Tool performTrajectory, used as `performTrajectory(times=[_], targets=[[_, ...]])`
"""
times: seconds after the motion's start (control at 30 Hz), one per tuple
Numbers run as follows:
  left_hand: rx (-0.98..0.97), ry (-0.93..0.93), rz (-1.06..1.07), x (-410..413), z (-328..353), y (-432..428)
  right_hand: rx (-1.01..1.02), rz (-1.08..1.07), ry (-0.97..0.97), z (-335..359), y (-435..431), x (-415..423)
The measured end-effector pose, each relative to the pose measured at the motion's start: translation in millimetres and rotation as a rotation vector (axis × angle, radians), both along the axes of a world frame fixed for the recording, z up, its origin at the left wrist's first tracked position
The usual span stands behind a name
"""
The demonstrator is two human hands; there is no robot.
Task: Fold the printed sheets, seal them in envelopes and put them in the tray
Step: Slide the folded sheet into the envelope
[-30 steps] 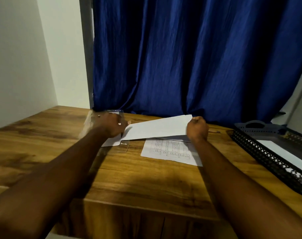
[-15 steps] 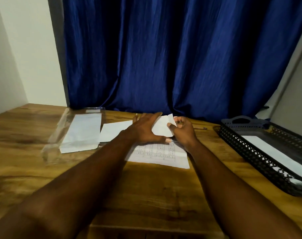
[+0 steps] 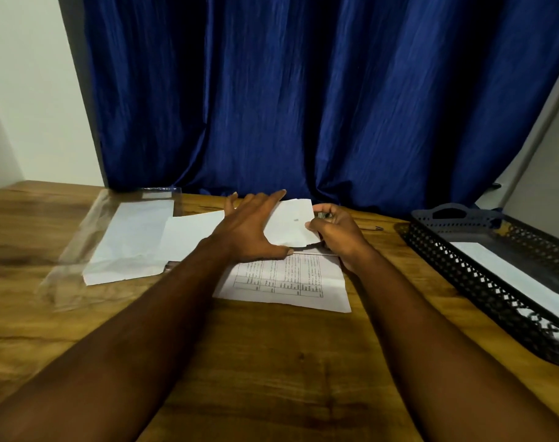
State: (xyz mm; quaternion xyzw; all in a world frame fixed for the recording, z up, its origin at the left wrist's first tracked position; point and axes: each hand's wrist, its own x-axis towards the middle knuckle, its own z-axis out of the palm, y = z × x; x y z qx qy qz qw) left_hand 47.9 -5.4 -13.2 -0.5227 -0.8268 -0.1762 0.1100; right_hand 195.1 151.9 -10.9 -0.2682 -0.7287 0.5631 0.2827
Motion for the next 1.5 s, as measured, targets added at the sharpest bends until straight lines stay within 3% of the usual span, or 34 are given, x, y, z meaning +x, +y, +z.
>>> performTrajectory(times=[0.33,0.53,0.63,0.73,0.8,0.93,1.03,1.3,1.5], targets=[[0.049,0.067,-0.051,10,8,-9,0.022,0.127,-0.045,5,-3,1],[0.033,0.049,-0.066,7,8,-11,0.349,0.079,-0.140,7,-10,6],[0.017,0.026,-0.037,4,10,-12,0.382,0.067,-0.083,6,-9,4],[0.029,0.018,0.008,0,15,-15,0.407,-0.081,-0.071,6,0,4],[0.040,0.012,0.045,-3,17,-17,0.474,-0.113,-0.154,2,8,7],[0.027,0.009,0.096,-8,15,-18,0.615,0.159,-0.526,-5,4,11],[0.012,0.010,0.101,-7,13,-17,0.764,0.210,-0.713,-2,-1,8],[0.021,0.009,0.098,-8,11,-17,0.700,0.122,-0.541,1,-6,8],[0.069,0.019,0.074,-12,9,-17,0.637,-0.123,-0.348,-1,13,10]])
